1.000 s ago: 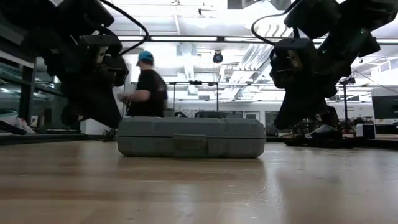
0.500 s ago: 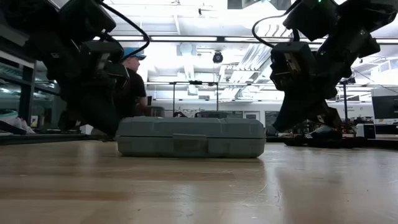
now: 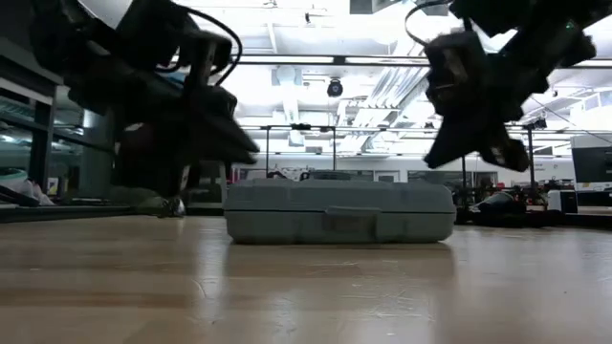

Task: Prefit tool cases
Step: Open the gray prefit tool case

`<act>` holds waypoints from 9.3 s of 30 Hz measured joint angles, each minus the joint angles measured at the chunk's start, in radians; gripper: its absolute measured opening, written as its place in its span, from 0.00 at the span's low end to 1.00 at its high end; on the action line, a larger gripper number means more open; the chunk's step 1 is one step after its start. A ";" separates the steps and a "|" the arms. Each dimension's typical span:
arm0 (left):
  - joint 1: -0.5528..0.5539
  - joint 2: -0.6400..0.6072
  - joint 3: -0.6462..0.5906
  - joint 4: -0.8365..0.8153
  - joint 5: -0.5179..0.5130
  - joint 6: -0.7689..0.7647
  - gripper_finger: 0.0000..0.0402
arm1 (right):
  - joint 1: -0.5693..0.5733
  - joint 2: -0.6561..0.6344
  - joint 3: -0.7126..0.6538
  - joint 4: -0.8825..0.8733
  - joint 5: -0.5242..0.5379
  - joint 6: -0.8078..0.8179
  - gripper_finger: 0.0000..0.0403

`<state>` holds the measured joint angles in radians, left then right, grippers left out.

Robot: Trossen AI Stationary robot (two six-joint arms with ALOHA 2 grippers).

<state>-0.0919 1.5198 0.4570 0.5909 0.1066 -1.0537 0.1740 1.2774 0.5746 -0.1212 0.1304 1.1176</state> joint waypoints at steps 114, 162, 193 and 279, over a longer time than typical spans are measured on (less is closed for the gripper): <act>-0.106 -0.071 0.241 -0.733 -0.087 0.151 0.11 | 0.062 0.212 -0.004 0.338 -0.030 0.103 0.00; 0.022 -0.327 0.251 -0.952 -0.405 0.219 0.11 | -0.010 0.153 -0.004 0.560 0.055 0.106 0.00; 0.251 -0.045 0.257 -0.453 -0.179 0.331 0.11 | -0.163 0.153 0.004 0.693 0.106 0.083 0.00; 0.364 -0.243 0.119 -1.182 -0.036 0.728 0.00 | 0.174 0.646 0.432 0.213 0.388 0.466 0.00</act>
<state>0.2724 1.2772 0.5760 -0.5907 0.0705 -0.3252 0.3484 1.9236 1.0061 0.0923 0.5180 1.5839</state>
